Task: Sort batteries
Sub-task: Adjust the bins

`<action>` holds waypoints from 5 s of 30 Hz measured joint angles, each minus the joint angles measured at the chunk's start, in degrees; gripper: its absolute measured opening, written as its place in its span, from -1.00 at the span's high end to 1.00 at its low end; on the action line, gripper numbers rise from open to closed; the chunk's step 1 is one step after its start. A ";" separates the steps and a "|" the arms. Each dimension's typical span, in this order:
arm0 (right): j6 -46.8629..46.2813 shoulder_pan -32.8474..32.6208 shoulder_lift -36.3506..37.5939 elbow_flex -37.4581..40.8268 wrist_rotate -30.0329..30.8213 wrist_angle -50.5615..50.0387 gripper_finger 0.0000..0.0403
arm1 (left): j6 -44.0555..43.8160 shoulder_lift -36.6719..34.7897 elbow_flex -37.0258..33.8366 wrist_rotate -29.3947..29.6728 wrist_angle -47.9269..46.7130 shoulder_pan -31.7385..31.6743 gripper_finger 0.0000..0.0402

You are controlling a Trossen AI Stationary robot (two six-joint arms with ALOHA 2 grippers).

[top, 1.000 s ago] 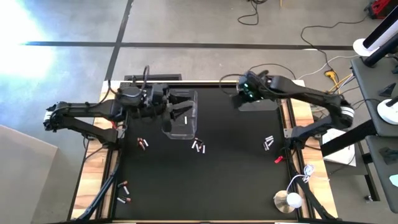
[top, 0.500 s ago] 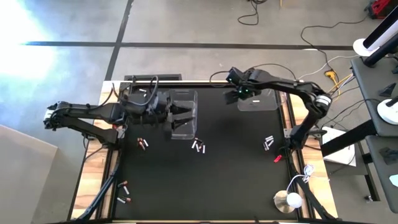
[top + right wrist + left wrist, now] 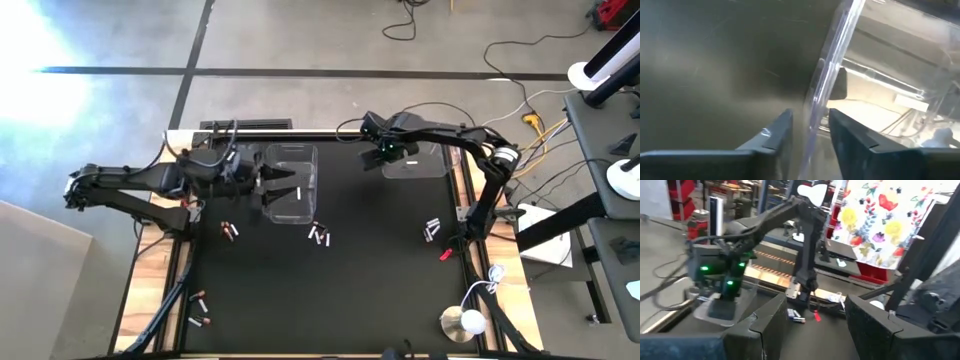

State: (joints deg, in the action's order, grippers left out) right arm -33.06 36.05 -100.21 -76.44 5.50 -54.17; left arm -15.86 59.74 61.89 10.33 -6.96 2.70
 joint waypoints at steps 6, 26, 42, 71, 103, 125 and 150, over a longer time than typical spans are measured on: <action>0.09 -0.02 0.04 0.30 -0.20 0.28 0.82 | 0.35 -3.56 -0.07 2.68 -2.45 0.00 0.10; 15.60 -18.70 17.76 -7.23 5.05 -8.55 0.94 | 0.33 -6.20 -0.11 2.79 -5.11 0.00 0.10; 28.70 -42.75 18.50 -0.94 4.92 -14.42 0.94 | -0.29 -7.49 2.58 -0.16 -1.37 0.06 0.10; 33.73 -42.96 4.35 1.19 5.03 -5.58 0.94 | 6.34 -7.78 11.91 -2.36 -2.72 0.13 0.10; 40.13 -37.77 1.96 1.63 2.64 -2.01 0.94 | 4.59 -7.67 11.89 -2.38 -5.16 0.13 0.10; 39.01 -37.51 1.93 1.70 3.95 -2.84 0.93 | 3.31 -7.31 11.85 -2.39 -5.14 0.13 0.10; 38.19 -37.51 1.87 1.70 4.98 -6.01 0.93 | 3.77 -7.31 11.85 -2.42 -5.14 0.37 0.10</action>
State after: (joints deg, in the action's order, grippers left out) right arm 5.13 -1.45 -98.35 -74.74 10.48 -60.18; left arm -12.08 52.42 73.73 7.91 -12.10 3.07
